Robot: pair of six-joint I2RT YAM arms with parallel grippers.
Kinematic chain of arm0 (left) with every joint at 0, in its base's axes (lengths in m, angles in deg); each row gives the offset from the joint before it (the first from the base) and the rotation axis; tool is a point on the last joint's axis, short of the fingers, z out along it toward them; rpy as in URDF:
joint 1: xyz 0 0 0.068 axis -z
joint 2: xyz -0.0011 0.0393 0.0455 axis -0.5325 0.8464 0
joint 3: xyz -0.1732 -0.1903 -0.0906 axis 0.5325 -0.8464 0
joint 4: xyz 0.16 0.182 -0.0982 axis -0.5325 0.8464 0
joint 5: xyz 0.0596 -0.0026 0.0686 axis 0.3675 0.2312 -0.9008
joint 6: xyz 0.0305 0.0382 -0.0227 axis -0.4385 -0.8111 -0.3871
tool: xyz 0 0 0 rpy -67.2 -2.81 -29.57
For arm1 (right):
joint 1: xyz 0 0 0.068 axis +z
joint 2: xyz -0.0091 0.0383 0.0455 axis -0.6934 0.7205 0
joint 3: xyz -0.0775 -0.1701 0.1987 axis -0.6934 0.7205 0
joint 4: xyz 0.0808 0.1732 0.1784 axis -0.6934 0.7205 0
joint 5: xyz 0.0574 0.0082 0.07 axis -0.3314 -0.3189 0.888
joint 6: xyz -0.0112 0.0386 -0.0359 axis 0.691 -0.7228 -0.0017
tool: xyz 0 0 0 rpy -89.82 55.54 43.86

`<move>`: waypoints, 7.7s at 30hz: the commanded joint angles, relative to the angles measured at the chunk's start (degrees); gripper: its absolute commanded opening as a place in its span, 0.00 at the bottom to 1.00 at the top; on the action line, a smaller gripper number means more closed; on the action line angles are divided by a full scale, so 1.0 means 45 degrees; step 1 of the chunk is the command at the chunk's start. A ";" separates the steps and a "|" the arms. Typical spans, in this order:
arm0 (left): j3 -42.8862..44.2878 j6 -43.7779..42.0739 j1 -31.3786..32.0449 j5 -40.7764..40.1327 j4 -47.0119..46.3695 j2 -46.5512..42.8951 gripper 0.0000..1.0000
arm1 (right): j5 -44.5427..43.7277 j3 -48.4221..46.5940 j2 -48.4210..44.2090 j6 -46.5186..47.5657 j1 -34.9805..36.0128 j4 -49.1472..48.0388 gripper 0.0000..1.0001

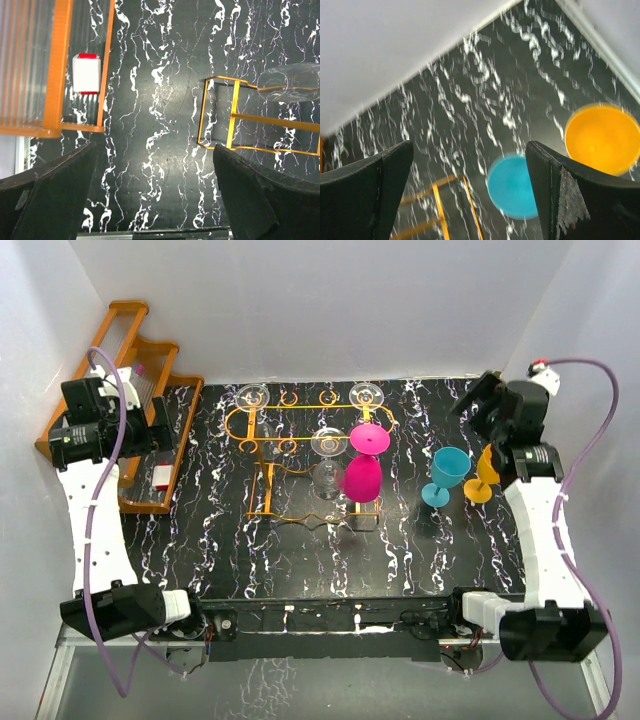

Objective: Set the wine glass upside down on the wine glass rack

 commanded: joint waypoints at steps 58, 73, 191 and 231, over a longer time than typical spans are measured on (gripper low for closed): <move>0.1776 -0.2913 -0.0006 -0.0070 0.2766 -0.0578 0.97 | -0.1133 0.4483 -0.0708 0.1461 0.0404 0.0217 0.39; 0.2100 -0.2857 -0.0007 -0.0669 0.3210 -0.0482 0.97 | -0.0830 0.4611 -0.0538 0.1542 0.0404 0.0247 0.08; 0.5523 1.6296 0.6424 1.2046 -1.4579 0.4049 0.15 | 0.6054 0.4733 0.1754 2.3088 1.3305 -2.1727 0.08; 0.3512 -0.0899 0.6417 0.9453 0.0584 -0.1123 0.00 | 0.4942 0.4246 -0.4733 1.4892 1.3334 -1.4682 0.98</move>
